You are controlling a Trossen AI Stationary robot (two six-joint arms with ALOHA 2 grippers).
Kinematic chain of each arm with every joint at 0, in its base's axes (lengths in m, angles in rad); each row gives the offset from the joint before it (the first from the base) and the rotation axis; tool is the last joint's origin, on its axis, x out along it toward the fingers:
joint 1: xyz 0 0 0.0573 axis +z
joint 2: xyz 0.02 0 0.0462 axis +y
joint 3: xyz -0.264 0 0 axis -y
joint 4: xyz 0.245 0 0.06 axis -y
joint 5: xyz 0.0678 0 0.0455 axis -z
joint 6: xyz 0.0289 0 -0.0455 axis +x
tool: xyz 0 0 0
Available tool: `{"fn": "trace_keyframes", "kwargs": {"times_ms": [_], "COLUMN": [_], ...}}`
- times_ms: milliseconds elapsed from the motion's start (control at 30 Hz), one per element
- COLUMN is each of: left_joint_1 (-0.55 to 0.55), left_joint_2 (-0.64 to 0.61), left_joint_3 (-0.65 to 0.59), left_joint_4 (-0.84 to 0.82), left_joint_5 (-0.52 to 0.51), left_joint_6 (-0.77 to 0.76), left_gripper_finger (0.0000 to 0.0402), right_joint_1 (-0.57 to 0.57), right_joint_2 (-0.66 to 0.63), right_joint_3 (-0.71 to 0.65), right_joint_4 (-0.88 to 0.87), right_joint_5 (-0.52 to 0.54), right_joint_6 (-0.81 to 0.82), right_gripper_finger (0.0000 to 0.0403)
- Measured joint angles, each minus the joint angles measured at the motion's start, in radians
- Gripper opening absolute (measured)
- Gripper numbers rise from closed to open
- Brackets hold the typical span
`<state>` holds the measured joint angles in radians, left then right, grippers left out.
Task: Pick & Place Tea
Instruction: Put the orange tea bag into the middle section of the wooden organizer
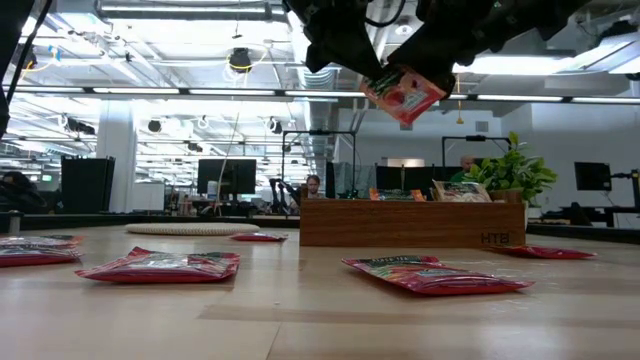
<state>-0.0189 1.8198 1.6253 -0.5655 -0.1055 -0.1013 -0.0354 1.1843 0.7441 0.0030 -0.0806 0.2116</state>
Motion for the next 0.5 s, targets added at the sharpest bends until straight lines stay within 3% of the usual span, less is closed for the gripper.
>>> {"fn": "trace_keyframes", "kwargs": {"times_ms": [367,500], "left_joint_1": [0.002,0.002], "left_joint_2": [0.000,0.000], "left_joint_3": [0.000,0.000], "left_joint_4": [0.003,0.003], "left_joint_5": [-0.004,-0.004], "left_joint_6": [0.000,0.000], "left_gripper_finger": [0.0000,0.0000], "right_joint_1": [-0.041,-0.046], "right_joint_2": [0.000,0.000], "right_joint_3": [0.000,0.000], "right_joint_4": [-0.026,-0.029], "right_joint_5": [-0.020,-0.030], "right_joint_6": [0.005,0.040], "right_gripper_finger": [0.0008,0.0006]}}
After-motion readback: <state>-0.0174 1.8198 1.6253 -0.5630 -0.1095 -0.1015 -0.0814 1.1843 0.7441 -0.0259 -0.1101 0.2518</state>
